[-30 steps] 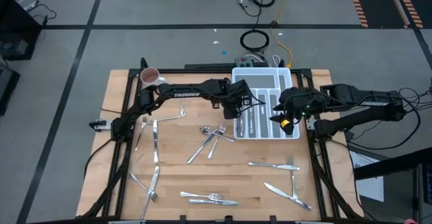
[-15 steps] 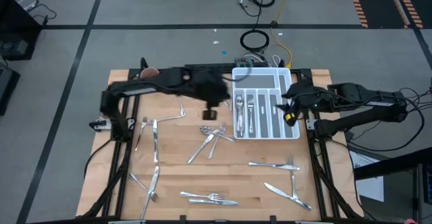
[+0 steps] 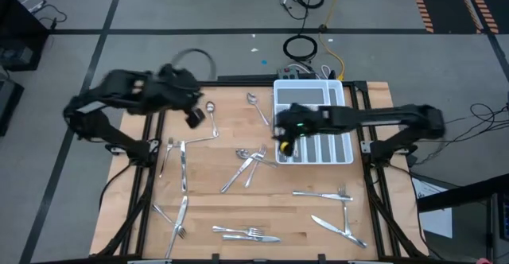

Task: Sort silverware
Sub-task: Put the silver spoon into the silverware tray

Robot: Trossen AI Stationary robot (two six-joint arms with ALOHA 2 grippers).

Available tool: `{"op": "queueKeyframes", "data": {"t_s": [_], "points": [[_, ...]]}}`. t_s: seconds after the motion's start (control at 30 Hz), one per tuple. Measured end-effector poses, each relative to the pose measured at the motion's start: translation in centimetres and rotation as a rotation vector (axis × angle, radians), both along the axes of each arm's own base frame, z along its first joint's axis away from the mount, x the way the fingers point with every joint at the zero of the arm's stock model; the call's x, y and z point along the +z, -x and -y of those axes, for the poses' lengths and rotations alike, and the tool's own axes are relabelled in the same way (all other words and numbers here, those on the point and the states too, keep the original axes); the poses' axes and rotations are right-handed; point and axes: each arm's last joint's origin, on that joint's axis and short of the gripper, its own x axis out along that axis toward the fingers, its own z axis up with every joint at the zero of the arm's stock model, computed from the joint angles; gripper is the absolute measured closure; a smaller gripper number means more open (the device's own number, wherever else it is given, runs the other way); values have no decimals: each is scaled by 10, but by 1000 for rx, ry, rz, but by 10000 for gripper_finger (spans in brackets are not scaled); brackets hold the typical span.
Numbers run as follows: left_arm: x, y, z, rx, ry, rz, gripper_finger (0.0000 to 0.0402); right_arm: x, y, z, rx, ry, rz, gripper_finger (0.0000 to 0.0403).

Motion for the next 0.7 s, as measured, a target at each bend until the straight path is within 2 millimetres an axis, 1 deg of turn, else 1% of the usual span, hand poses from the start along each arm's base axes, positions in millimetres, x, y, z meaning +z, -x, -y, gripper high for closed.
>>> {"op": "queueKeyframes", "data": {"t_s": [0.07, 0.13, 0.23, 0.33, 0.5, 0.6, 0.7], "points": [[8, 16, -1, 70, 15, 85, 324, -12, -18, 2, 67, -11, -32, 186], [13, 28, -2, 114, 21, 142, 324, -26, -31, 4, 127, -9, -73, 186], [17, 39, -3, 149, 14, 187, 324, -50, -49, 4, 197, -15, -146, 186], [19, 46, -3, 156, 19, 201, 324, -63, -63, 5, 225, -36, -173, 186], [15, 51, -3, 157, 14, 138, 324, -83, -76, 1, 250, -43, -227, 186], [14, 52, -3, 150, 15, 127, 324, -88, -82, -2, 230, -53, -228, 186], [15, 55, -3, 127, 0, 111, 324, -101, -86, -4, 185, -78, -250, 186]]}}
